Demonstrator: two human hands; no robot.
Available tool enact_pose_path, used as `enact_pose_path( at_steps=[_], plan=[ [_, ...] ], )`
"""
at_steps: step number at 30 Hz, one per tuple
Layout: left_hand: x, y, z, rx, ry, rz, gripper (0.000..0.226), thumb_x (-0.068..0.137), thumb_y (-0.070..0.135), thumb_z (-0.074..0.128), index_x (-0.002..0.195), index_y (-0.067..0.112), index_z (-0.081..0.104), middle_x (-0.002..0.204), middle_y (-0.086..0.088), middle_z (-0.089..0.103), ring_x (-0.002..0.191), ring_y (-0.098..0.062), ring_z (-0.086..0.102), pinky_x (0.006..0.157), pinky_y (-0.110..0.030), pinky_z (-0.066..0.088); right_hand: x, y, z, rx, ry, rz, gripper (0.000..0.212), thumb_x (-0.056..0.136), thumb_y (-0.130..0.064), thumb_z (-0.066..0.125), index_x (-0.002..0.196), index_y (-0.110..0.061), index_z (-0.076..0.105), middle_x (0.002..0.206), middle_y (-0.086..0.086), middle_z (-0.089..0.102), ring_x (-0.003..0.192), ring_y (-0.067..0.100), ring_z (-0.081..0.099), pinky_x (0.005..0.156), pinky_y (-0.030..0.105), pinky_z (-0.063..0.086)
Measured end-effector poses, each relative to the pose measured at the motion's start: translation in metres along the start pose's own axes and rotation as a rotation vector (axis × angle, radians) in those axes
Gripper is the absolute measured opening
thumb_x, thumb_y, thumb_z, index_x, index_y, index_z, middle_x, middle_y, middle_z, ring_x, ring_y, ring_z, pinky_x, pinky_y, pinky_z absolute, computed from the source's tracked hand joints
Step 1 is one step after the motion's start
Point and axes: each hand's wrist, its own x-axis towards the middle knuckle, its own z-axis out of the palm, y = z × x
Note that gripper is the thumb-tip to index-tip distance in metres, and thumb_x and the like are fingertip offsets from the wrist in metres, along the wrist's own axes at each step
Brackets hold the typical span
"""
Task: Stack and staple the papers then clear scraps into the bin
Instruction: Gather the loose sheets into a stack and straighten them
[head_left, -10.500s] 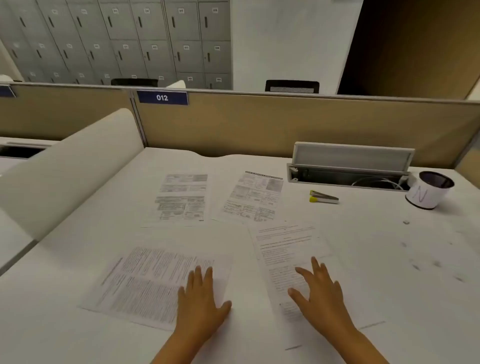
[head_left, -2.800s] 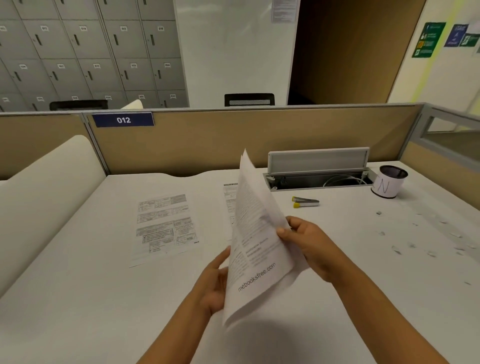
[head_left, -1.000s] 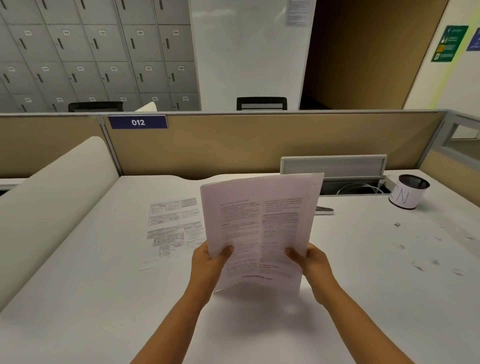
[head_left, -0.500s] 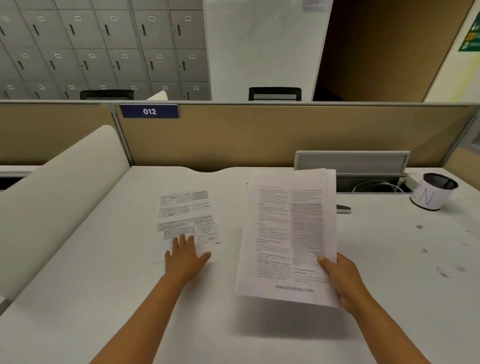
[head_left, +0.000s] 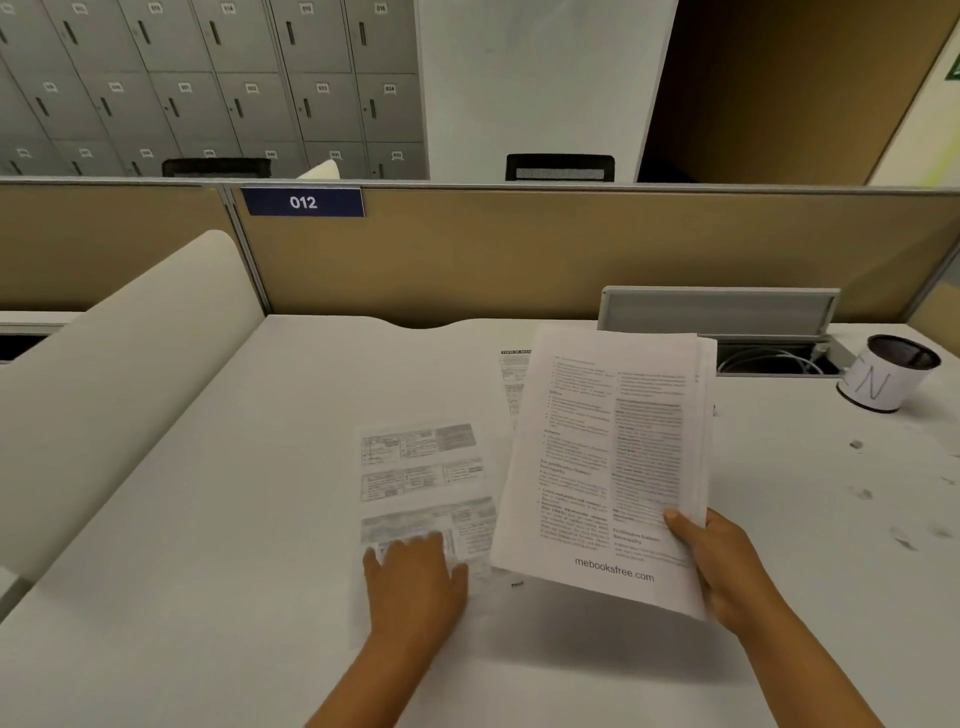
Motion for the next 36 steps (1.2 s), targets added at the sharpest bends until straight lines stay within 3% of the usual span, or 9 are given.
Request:
enact_pose_path(
  at_steps=[5,9,12,16,19,22,25,29,36],
  plan=[
    [0.036,-0.03,-0.001,-0.122,-0.113,-0.388,0.099,0.072,0.068,0.054,0.145,0.014,0.013,0.147,-0.015,0.026,0.135,-0.031,0.026,0.106,-0.049,0.032,-0.006,0.002,0.005,-0.04,-0.013,0.01,0.015,0.094,-0.01,0.052,0.108,-0.012,0.058,0.096,0.009,0.068,0.084,0.027,0.066,0.066,0.034,0.054],
    [0.041,-0.028,-0.004,-0.181,-0.198,-0.425,0.114,0.061,0.063,0.071,0.144,0.014,0.01,0.143,-0.016,0.027,0.135,-0.031,0.024,0.103,-0.046,0.035,-0.005,0.008,0.016,-0.176,-0.06,0.019,0.019,0.094,-0.01,0.053,0.112,-0.011,0.06,0.105,0.013,0.068,0.092,0.03,0.067,0.075,0.038,0.056],
    [0.036,-0.022,-0.005,-0.21,-0.252,-0.383,0.112,0.061,0.058,0.072,0.144,0.018,0.008,0.139,-0.015,0.028,0.132,-0.031,0.024,0.099,-0.047,0.038,-0.005,0.018,0.031,-0.31,-0.119,0.024,0.025,0.093,-0.009,0.054,0.117,-0.004,0.061,0.106,0.013,0.068,0.093,0.029,0.067,0.087,0.041,0.054],
    [0.025,-0.02,-0.002,-0.282,-0.251,-0.321,0.085,0.08,0.05,0.057,0.144,0.017,0.013,0.138,-0.016,0.031,0.13,-0.031,0.026,0.1,-0.048,0.037,-0.007,0.033,0.056,-0.588,-0.125,-0.049,0.027,0.092,-0.011,0.053,0.118,-0.004,0.057,0.115,0.012,0.065,0.09,0.021,0.06,0.081,0.028,0.049],
    [0.021,-0.021,-0.008,-0.455,-0.165,-0.337,0.056,0.088,0.024,0.047,0.139,0.012,0.027,0.133,-0.017,0.043,0.124,-0.033,0.037,0.099,-0.042,0.037,-0.011,0.039,0.067,-0.75,-0.107,-0.111,0.032,0.092,-0.014,0.052,0.122,-0.005,0.05,0.122,0.01,0.061,0.1,0.023,0.06,0.077,0.023,0.044],
    [0.018,-0.023,-0.018,-0.703,-0.084,-0.4,0.043,0.091,0.013,0.039,0.134,0.008,0.037,0.131,-0.016,0.051,0.119,-0.034,0.045,0.089,-0.035,0.039,-0.014,0.045,0.077,-0.864,-0.111,-0.134,0.04,0.093,-0.018,0.051,0.13,-0.007,0.044,0.128,0.008,0.057,0.113,0.023,0.056,0.088,0.024,0.046],
    [0.015,-0.022,-0.023,-0.823,-0.119,-0.426,0.047,0.094,0.029,0.041,0.136,0.008,0.036,0.137,-0.014,0.048,0.123,-0.034,0.043,0.098,-0.038,0.038,-0.019,0.046,0.089,-1.033,-0.117,-0.165,0.047,0.093,-0.022,0.05,0.137,-0.01,0.039,0.135,0.008,0.046,0.124,0.023,0.045,0.101,0.031,0.042],
    [0.015,-0.018,-0.021,-0.774,-0.157,-0.439,0.06,0.088,0.035,0.053,0.137,0.008,0.033,0.137,-0.016,0.046,0.125,-0.034,0.042,0.105,-0.043,0.037,-0.024,0.044,0.105,-1.072,-0.151,-0.17,0.051,0.093,-0.024,0.051,0.139,-0.012,0.034,0.136,0.01,0.04,0.128,0.025,0.036,0.103,0.032,0.038],
    [0.015,-0.024,-0.022,-0.898,-0.14,-0.466,0.064,0.081,0.023,0.062,0.134,0.007,0.031,0.131,-0.017,0.048,0.113,-0.035,0.052,0.095,-0.044,0.047,-0.016,0.046,0.108,-0.864,-0.124,-0.067,0.069,0.085,-0.03,0.063,0.14,-0.005,0.028,0.134,0.016,0.045,0.119,0.028,0.052,0.093,0.032,0.048]
  ],
)
